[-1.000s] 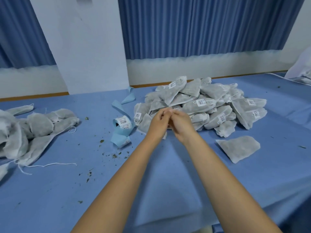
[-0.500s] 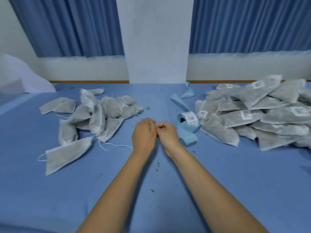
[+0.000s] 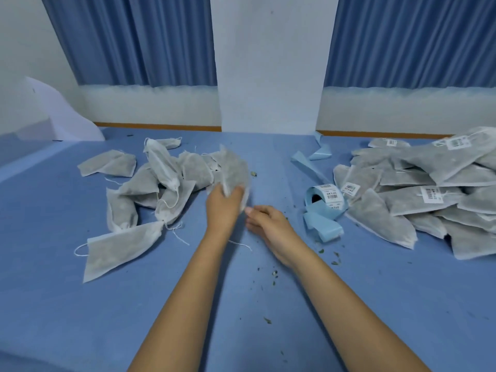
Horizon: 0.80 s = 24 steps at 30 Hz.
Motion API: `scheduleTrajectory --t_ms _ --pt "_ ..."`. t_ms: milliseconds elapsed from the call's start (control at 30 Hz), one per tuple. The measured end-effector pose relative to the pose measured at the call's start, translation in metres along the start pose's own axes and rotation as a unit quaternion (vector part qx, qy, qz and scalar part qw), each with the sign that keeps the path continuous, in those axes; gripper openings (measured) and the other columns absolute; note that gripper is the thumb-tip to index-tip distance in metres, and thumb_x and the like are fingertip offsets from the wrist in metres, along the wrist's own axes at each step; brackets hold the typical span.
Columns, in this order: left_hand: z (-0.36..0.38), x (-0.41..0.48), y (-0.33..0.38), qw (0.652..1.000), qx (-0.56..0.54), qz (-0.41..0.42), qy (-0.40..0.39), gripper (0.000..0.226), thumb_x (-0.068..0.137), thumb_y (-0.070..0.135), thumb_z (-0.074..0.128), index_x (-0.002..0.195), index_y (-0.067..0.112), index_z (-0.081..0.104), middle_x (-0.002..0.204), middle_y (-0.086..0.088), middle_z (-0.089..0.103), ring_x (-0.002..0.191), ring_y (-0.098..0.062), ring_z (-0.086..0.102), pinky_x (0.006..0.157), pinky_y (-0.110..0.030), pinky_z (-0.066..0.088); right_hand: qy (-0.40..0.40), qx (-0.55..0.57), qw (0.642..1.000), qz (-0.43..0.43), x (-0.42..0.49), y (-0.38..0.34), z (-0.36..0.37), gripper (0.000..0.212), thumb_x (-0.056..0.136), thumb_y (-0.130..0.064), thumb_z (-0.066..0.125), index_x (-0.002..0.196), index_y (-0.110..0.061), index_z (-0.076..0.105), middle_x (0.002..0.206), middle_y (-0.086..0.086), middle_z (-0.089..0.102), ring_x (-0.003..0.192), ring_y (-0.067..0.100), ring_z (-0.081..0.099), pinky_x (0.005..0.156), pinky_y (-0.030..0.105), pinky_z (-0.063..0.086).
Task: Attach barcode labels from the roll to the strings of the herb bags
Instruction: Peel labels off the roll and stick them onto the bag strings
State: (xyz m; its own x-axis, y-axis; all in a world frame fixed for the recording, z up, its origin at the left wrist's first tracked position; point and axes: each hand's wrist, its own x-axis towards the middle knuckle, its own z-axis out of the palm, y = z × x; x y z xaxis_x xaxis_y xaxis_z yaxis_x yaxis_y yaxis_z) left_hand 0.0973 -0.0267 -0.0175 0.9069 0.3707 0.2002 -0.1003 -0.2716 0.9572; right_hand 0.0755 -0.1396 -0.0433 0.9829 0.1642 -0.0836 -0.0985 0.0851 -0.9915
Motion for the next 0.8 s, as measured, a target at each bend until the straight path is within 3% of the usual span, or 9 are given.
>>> scheduleTrajectory --t_ms 100,200,300,367,433,567,667,700,800 --pt "0.021 -0.011 0.015 0.99 -0.126 -0.024 -0.064 0.013 0.09 0.02 0.065 0.099 0.01 0.068 0.088 0.0 0.071 0.08 -0.014 0.066 0.068 -0.022 0.049 -0.052 0.052 0.997 -0.028 -0.012 -0.022 -0.012 0.017 0.098 -0.014 0.05 0.102 0.001 0.06 0.089 0.013 0.067 0.084 0.022 0.066 0.08 0.025 0.055" --pt "0.036 -0.01 0.016 0.986 -0.152 -0.025 -0.06 0.019 0.092 0.02 0.064 0.104 0.006 0.067 0.091 -0.002 0.07 0.081 -0.013 0.063 0.072 -0.023 0.047 -0.079 -0.015 0.997 -0.017 -0.025 -0.035 -0.035 0.012 0.098 -0.012 0.051 0.093 -0.005 0.059 0.054 -0.002 0.042 0.047 0.011 0.039 0.047 0.017 0.041" --pt "0.049 -0.013 0.014 0.981 -0.177 -0.056 -0.054 0.023 0.096 0.019 0.057 0.113 0.005 0.065 0.095 -0.001 0.067 0.085 -0.014 0.061 0.072 -0.022 0.047 -0.095 -0.053 0.994 -0.009 -0.031 -0.039 -0.052 0.017 0.097 -0.013 0.052 0.082 -0.009 0.06 0.051 -0.006 0.027 0.041 0.007 0.021 0.038 0.016 0.022" --pt "0.055 -0.02 0.016 0.955 -0.259 -0.113 -0.088 0.027 0.1 0.021 0.05 0.118 0.005 0.062 0.101 -0.004 0.067 0.086 -0.014 0.063 0.068 -0.017 0.051 -0.047 -0.07 0.996 -0.019 -0.028 -0.036 -0.053 0.012 0.094 -0.016 0.058 0.084 -0.009 0.057 0.059 -0.002 0.037 0.041 0.007 0.028 0.039 0.018 0.027" --pt "0.06 -0.025 0.017 0.932 -0.306 -0.149 -0.124 0.032 0.102 0.027 0.044 0.119 0.004 0.06 0.106 -0.01 0.068 0.09 -0.021 0.066 0.07 -0.026 0.054 -0.002 -0.08 0.996 -0.031 -0.024 -0.03 -0.051 0.017 0.092 -0.018 0.062 0.1 -0.005 0.054 0.068 0.0 0.05 0.043 0.011 0.041 0.043 0.021 0.036" --pt "0.065 -0.03 0.018 0.959 -0.23 -0.097 -0.136 0.035 0.104 0.03 0.039 0.128 0.009 0.053 0.122 -0.014 0.065 0.111 -0.034 0.062 0.092 -0.045 0.049 -0.052 -0.069 0.995 -0.04 -0.022 -0.025 -0.049 0.011 0.097 -0.012 0.052 0.095 -0.002 0.054 0.053 0.001 0.046 0.04 0.01 0.038 0.039 0.019 0.033" --pt "0.057 -0.019 0.013 0.977 -0.191 -0.062 -0.074 0.029 0.105 0.027 0.037 0.126 0.017 0.053 0.125 -0.001 0.062 0.108 -0.015 0.061 0.091 -0.025 0.049 -0.082 -0.051 0.995 -0.023 -0.025 -0.029 -0.061 0.019 0.098 -0.011 0.049 0.081 -0.007 0.057 0.049 -0.007 0.032 0.041 0.006 0.023 0.038 0.016 0.023" --pt "0.053 -0.013 0.008 0.983 -0.161 -0.071 -0.055 0.029 0.105 0.027 0.036 0.127 0.017 0.053 0.126 -0.001 0.06 0.109 -0.016 0.059 0.095 -0.027 0.047 -0.082 -0.058 0.994 -0.03 -0.025 -0.029 -0.066 0.022 0.098 -0.01 0.048 0.078 -0.009 0.059 0.049 -0.008 0.03 0.041 0.006 0.022 0.039 0.016 0.023" --pt "0.044 -0.006 -0.01 0.984 0.087 -0.115 -0.109 0.04 0.102 0.031 0.04 0.126 0.002 0.052 0.128 -0.016 0.058 0.115 -0.033 0.055 0.096 -0.04 0.044 -0.044 -0.108 0.991 -0.067 -0.027 -0.031 -0.077 0.025 0.097 -0.005 0.048 0.076 -0.008 0.06 0.047 -0.01 0.031 0.041 0.006 0.024 0.04 0.017 0.025"
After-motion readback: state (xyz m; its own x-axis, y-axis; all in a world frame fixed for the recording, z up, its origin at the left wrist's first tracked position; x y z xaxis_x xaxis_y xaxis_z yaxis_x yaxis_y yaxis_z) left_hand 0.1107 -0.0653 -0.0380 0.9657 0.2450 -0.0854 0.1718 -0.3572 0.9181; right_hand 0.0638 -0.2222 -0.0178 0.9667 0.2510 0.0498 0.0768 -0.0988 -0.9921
